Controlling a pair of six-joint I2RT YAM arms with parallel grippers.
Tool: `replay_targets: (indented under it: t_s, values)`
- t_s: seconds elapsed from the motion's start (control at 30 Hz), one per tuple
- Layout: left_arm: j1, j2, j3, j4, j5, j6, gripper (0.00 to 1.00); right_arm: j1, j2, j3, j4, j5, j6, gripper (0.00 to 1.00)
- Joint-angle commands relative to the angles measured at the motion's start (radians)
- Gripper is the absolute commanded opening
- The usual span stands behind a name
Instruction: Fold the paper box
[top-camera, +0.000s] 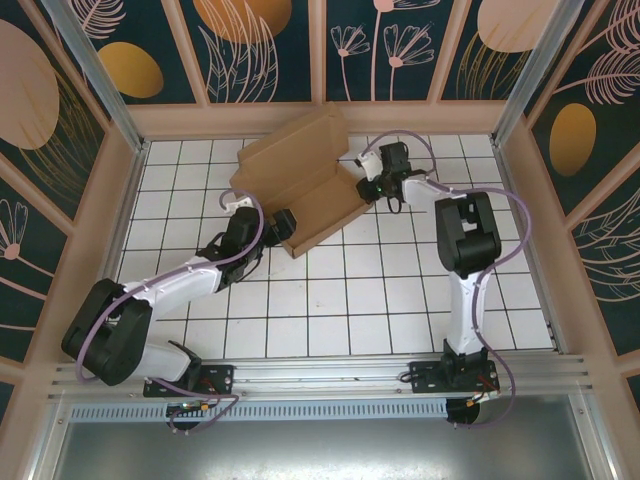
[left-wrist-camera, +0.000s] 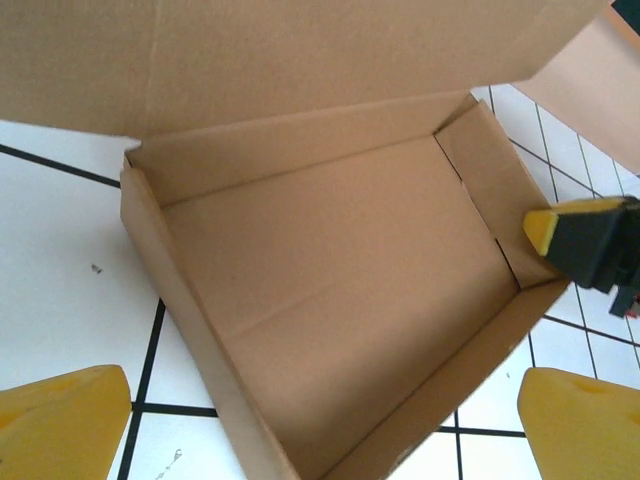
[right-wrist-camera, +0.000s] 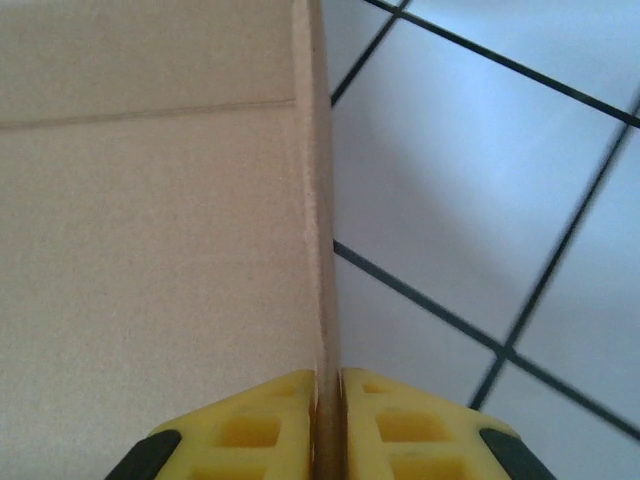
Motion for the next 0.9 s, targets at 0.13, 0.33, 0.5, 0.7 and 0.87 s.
replay_targets:
  t_s: [0.13,0.33,0.5,0.7,0.87]
  values:
    - [-0.004,0.029,0.08,-0.033,0.02,0.041,0.99,0.1,-0.268,-0.277,0.207,0.363,0.171,0.15]
    - [-0.004,0.048,0.119,-0.051,0.068,0.089,0.96,0.18,-0.389,-0.503,0.31,0.646,0.504,0.16]
    - [-0.004,0.057,0.148,-0.1,0.07,0.096,0.97,0.3,-0.444,-0.663,0.417,0.767,0.693,0.19]
    - [-0.004,0.066,0.188,-0.215,0.021,0.133,0.98,0.304,-0.534,-0.756,0.501,0.623,0.697,0.37]
    - [0.002,0.089,0.228,-0.355,-0.062,0.148,0.95,0.176,-0.641,-0.772,0.541,0.415,0.577,0.59]
